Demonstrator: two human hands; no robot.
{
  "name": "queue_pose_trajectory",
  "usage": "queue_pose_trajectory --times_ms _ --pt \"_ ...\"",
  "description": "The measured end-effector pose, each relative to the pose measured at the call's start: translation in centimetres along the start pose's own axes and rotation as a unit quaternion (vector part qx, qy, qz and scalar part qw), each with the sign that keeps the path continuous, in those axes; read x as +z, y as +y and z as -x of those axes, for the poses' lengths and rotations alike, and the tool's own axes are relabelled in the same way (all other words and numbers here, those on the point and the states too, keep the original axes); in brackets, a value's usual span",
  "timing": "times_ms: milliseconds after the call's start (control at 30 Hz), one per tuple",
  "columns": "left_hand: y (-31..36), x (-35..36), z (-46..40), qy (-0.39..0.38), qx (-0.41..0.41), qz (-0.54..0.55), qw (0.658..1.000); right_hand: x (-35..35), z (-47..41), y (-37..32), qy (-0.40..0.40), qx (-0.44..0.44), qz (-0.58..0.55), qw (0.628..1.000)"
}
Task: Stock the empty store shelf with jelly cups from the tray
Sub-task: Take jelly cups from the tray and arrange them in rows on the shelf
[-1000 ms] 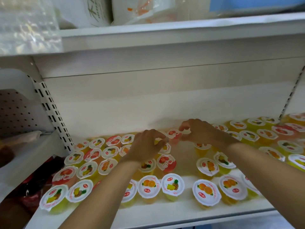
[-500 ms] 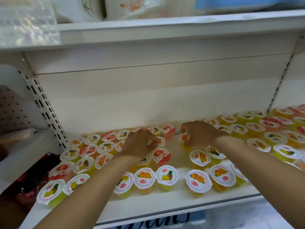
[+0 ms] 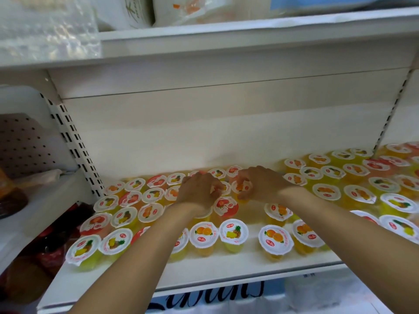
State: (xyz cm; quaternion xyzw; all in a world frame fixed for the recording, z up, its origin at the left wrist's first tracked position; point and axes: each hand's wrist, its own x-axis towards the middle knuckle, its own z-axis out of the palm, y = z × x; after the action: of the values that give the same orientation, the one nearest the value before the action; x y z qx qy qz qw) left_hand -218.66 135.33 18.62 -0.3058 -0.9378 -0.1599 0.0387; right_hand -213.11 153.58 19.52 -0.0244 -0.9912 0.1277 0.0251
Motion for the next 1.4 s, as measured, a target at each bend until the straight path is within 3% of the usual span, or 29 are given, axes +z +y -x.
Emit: queue_pose_trajectory --times_ms 300,633,900,1100,1400 --pt "1.8 -1.1 3.0 0.019 0.017 0.034 0.999 -2.4 3.8 0.8 -0.002 -0.012 -0.029 1.0" --pt "2.3 0.5 5.7 -0.003 0.024 0.035 0.999 -3.7 6.7 3.1 -0.1 -0.013 0.04 0.994" --pt "2.9 0.3 5.7 -0.014 -0.028 0.082 0.996 -3.4 7.3 2.6 -0.094 -0.033 0.072 0.992" --pt "3.1 -0.4 5.5 -0.004 0.024 0.0 1.0 -3.2 7.2 1.5 -0.078 -0.012 0.056 0.995" --pt "3.0 -1.0 5.2 -0.012 0.033 0.033 0.999 -0.9 5.4 -1.5 -0.014 -0.013 0.003 1.0"
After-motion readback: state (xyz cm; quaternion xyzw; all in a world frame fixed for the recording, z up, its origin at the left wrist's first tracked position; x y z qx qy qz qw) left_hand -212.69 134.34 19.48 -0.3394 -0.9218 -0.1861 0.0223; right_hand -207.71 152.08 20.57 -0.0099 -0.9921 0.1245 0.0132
